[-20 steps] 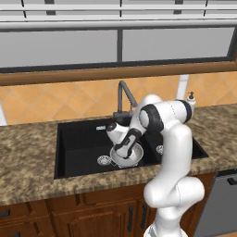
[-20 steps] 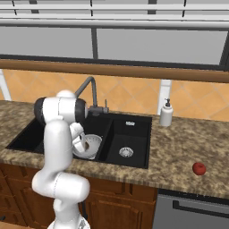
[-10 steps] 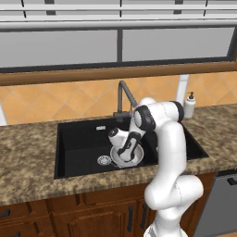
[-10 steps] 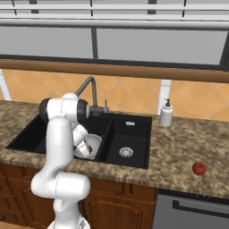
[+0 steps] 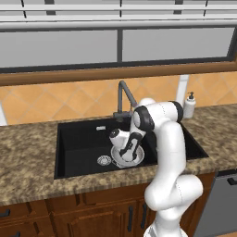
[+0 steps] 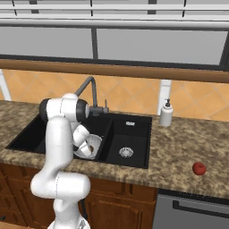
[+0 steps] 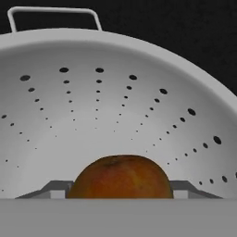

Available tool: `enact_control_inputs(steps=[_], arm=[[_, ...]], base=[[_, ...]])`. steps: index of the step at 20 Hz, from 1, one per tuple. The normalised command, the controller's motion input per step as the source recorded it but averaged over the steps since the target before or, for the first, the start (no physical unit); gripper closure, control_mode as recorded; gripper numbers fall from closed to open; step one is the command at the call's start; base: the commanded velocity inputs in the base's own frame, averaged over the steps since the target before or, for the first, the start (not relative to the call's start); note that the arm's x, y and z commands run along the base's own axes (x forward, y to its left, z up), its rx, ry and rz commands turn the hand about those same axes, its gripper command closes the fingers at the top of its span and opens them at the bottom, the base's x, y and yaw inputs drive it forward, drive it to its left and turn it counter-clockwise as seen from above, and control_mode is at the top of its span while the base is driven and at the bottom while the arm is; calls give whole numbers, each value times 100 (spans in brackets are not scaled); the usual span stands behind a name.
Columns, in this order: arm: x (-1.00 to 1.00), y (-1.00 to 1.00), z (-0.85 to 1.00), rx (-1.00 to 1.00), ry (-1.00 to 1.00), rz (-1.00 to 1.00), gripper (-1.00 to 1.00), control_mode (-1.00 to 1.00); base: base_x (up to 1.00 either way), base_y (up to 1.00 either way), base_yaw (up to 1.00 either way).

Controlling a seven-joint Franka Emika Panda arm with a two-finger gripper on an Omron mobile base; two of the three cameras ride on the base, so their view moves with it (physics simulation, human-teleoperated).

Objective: Put the colander in the sink, put the apple, mango in the colander, and turn on the sink faucet and pour water over the colander.

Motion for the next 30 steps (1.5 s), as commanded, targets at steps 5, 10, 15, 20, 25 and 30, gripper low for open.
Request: enact_control_inputs(steps=[5, 10, 15, 20, 25, 30], arm=[[0, 3, 5, 0, 0, 1, -100, -100], [0, 1, 34, 1, -2, 5, -100, -100], [0, 0, 53, 9, -10, 4, -100, -100], [-25, 14, 61, 11, -21, 5, -100, -100], [-35, 64, 76, -1, -11, 0, -100, -100], [-22, 61, 100, -15, 0, 7, -100, -100]], base=[[0, 0, 0], [0, 0, 0], [0, 0, 0], [0, 0, 0], [0, 0, 0], [0, 0, 0]])
